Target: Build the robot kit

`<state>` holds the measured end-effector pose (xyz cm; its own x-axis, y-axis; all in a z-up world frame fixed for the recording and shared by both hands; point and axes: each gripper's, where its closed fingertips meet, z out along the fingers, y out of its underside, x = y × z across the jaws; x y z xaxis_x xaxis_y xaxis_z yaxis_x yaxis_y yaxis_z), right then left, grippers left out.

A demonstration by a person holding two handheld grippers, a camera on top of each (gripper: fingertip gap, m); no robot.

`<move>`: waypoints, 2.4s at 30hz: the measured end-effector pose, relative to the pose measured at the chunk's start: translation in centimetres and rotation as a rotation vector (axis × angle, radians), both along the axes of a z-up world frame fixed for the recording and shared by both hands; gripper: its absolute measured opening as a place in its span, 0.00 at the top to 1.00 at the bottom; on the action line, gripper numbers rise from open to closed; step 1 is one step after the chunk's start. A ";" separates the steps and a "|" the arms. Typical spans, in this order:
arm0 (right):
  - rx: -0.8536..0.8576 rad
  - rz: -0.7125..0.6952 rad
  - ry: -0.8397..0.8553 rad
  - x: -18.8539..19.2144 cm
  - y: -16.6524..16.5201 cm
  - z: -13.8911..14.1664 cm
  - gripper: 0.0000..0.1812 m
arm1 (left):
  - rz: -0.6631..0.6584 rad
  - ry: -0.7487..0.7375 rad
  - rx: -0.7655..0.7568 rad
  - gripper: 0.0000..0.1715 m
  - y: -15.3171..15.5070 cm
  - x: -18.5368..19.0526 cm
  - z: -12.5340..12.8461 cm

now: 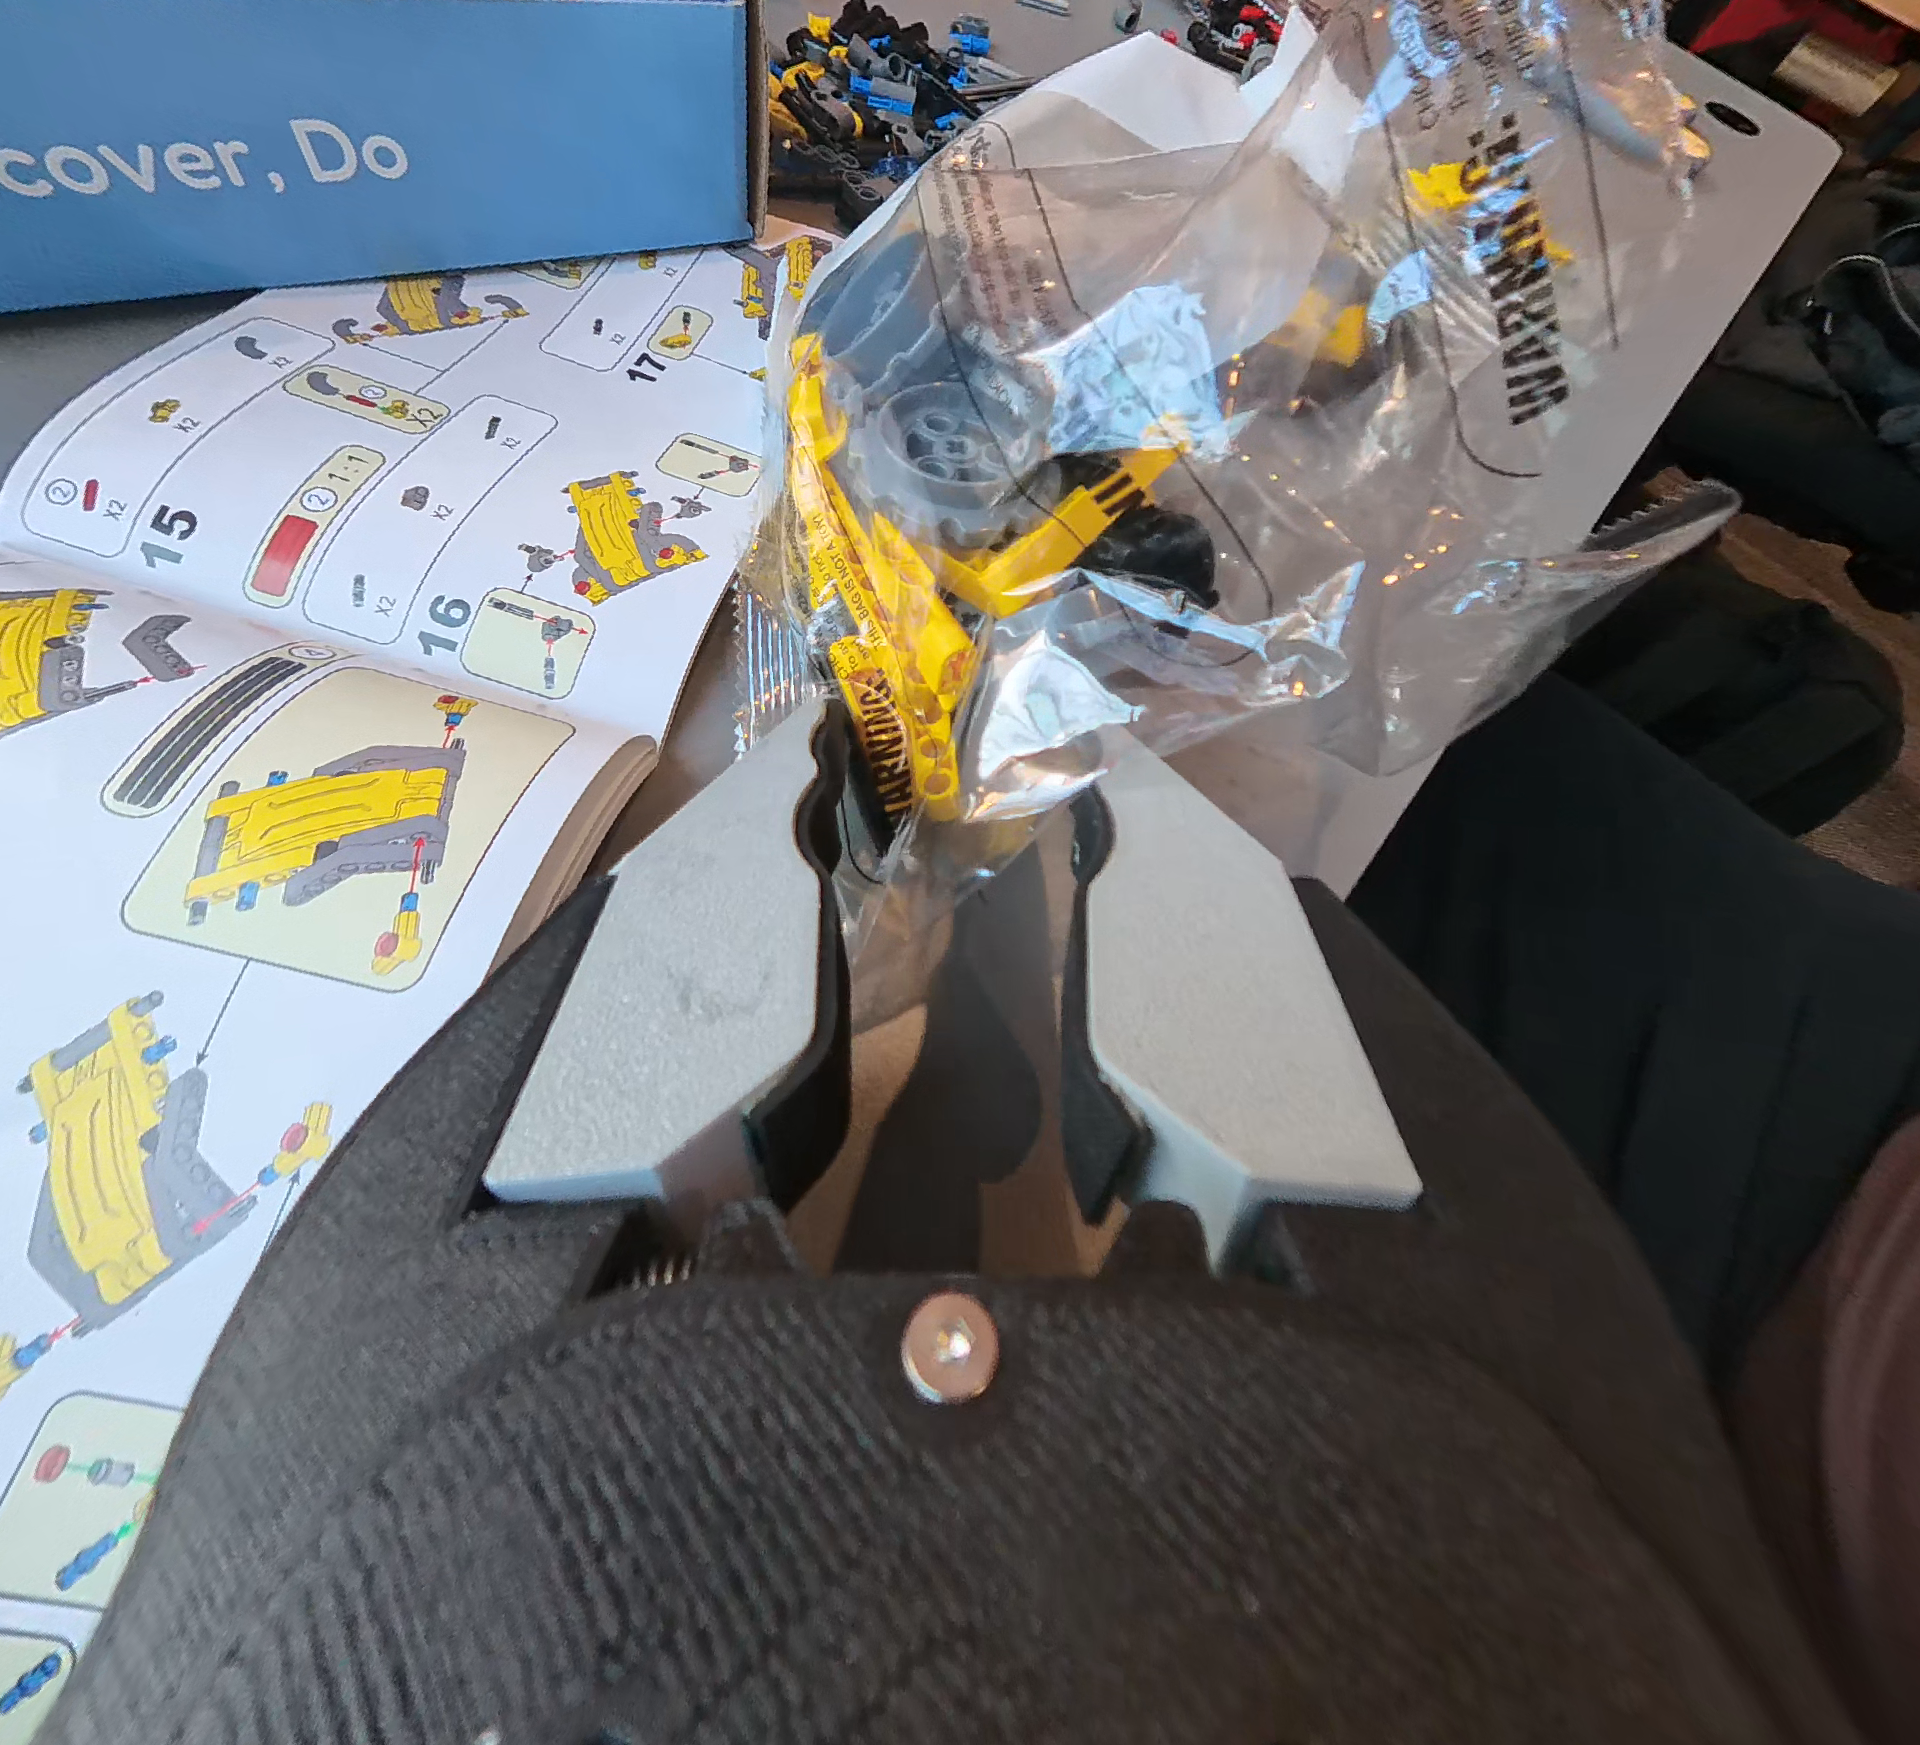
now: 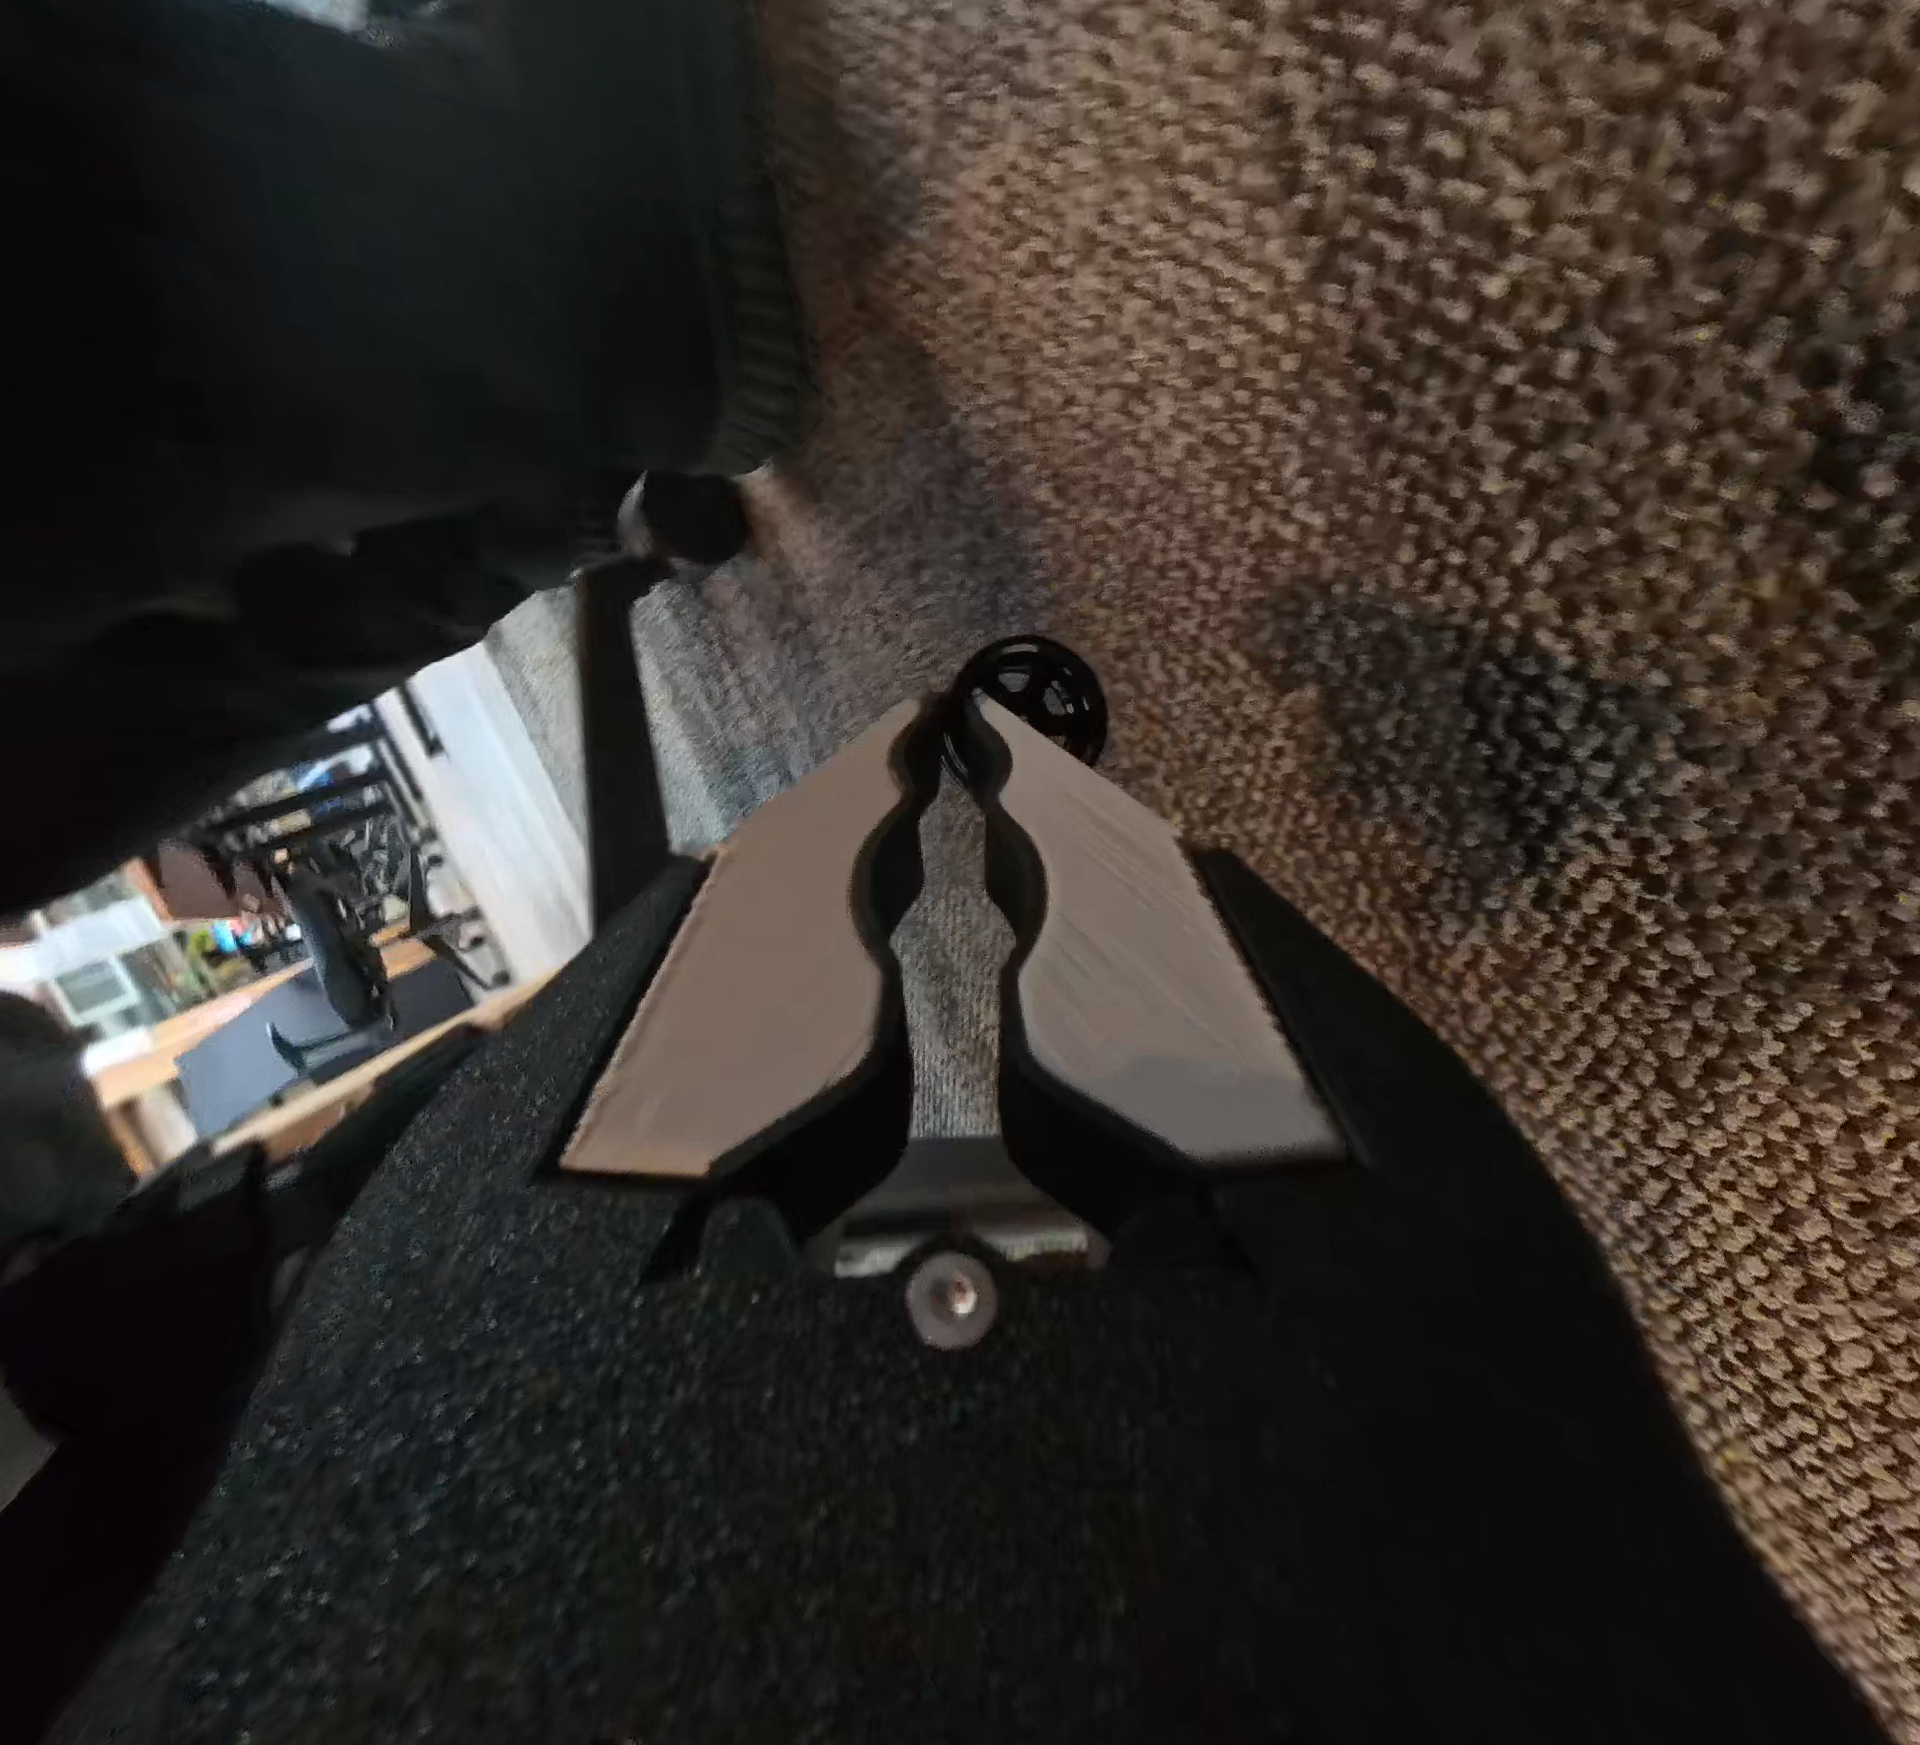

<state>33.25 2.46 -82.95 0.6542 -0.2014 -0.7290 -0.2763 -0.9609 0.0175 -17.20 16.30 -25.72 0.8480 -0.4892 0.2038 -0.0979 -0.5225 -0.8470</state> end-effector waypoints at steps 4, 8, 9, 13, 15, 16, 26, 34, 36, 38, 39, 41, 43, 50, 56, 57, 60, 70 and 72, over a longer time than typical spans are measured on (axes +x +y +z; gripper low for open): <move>0.125 0.062 0.060 -0.7 1.7 7.9 0.99 | 0.010 -0.013 -0.005 0.77 0.1 -0.1 0.0; 0.388 0.054 0.068 0.3 5.5 20.7 0.99 | 0.017 -0.002 0.003 0.77 0.1 -0.2 0.1; 0.473 0.034 0.068 0.8 6.6 24.6 0.99 | 0.015 -0.003 -0.003 0.77 0.1 -0.2 0.0; 0.848 0.035 -0.014 2.3 10.7 41.3 0.99 | 0.011 -0.015 -0.017 0.76 0.1 -0.2 -0.1; 1.023 0.040 -0.054 2.4 12.5 49.6 0.99 | 0.010 -0.012 -0.018 0.76 0.1 -0.2 -0.1; 1.092 0.047 -0.067 2.1 13.3 53.4 0.99 | 0.010 -0.012 -0.017 0.76 0.1 -0.2 -0.1; 1.215 0.150 -0.270 -2.2 25.7 65.8 0.99 | 0.003 -0.015 -0.004 0.76 -0.1 -0.1 0.0; 1.131 0.440 -0.488 -7.5 36.4 60.3 0.99 | -0.015 -0.029 -0.005 0.75 -0.2 0.1 0.1; 1.084 0.527 -0.536 -8.2 38.5 59.0 0.99 | -0.020 -0.036 -0.005 0.75 -0.2 0.1 0.2; 1.057 0.588 -0.547 -9.0 40.0 58.4 0.99 | -0.021 -0.043 -0.001 0.76 -0.2 0.1 0.3; 1.036 0.619 -0.549 -9.2 40.4 58.1 0.99 | -0.020 -0.043 0.003 0.76 -0.2 0.1 0.3; 0.968 0.686 -0.571 -9.4 41.0 57.1 0.99 | -0.014 -0.039 0.012 0.76 -0.2 0.0 0.4; 0.934 0.738 -0.603 -9.5 41.3 56.4 0.98 | -0.009 -0.039 0.014 0.77 -0.2 0.0 0.4; 0.826 0.762 -0.593 -8.8 41.6 56.5 0.80 | 0.001 -0.040 0.037 0.77 -0.1 -0.2 0.7; 0.920 0.977 -0.533 -12.4 40.6 59.0 0.72 | -0.001 -0.038 0.080 0.77 -0.3 -0.2 1.1; 0.922 1.029 -0.556 -12.9 40.7 58.7 0.70 | 0.001 -0.034 0.083 0.77 -0.3 -0.2 1.1; 0.862 1.101 -0.536 -14.1 41.0 57.5 0.69 | 0.004 -0.040 0.081 0.77 -0.2 -0.2 1.2; 0.786 1.059 -0.598 -11.4 41.5 55.8 0.65 | 0.001 -0.038 0.102 0.79 -0.4 -0.2 1.4; 0.722 1.013 -0.490 -11.0 41.4 56.1 0.65 | 0.000 -0.040 0.104 0.79 -0.4 -0.2 1.4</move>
<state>22.27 43.81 -26.88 0.5076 0.8540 -0.1143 0.7280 -0.4960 -0.4732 -17.42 15.90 -24.30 0.8406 -0.5091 0.1852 -0.0630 -0.4313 -0.9000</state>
